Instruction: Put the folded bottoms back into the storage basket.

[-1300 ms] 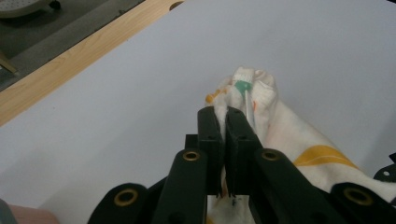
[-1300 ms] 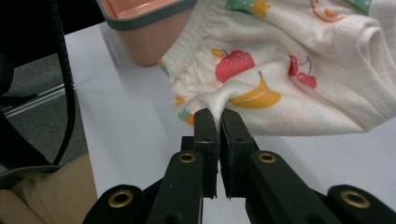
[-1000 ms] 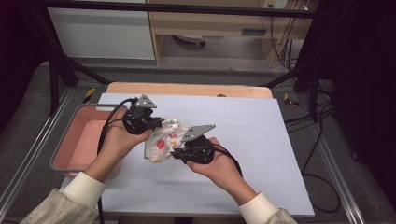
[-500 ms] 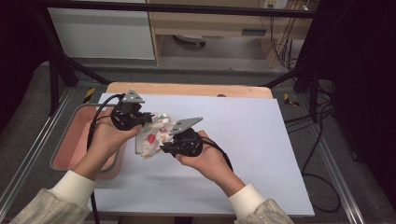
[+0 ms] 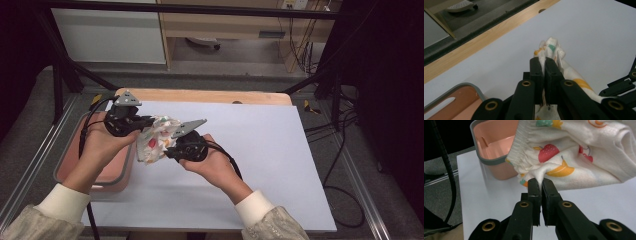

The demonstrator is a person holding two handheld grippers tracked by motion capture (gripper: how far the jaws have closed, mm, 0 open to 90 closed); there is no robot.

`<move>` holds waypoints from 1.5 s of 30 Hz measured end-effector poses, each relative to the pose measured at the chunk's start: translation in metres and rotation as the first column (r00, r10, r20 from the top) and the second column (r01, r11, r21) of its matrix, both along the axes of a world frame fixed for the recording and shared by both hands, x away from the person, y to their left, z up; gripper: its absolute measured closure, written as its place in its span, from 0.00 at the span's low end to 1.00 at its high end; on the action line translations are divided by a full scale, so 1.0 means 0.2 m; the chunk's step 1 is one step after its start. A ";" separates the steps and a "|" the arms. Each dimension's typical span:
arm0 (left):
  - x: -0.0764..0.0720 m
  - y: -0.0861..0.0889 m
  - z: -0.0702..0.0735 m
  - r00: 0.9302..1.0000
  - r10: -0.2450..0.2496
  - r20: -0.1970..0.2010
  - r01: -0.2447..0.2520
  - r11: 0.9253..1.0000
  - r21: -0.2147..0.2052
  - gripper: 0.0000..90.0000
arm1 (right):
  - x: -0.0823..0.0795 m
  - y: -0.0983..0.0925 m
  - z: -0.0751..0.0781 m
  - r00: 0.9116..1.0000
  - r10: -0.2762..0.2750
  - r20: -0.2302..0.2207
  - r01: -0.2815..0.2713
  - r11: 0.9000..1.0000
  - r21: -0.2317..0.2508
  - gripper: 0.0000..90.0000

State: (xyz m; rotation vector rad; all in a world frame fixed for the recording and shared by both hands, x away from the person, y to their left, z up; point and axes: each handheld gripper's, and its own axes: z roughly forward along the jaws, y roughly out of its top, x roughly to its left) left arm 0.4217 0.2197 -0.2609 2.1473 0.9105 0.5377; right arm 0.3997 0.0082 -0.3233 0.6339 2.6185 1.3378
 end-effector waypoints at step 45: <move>0.05 0.33 0.03 0.993 0.120 0.008 -0.120 0.993 -0.004 0.96 | 0.04 0.27 0.13 0.995 0.069 0.071 -0.072 0.997 0.032 0.96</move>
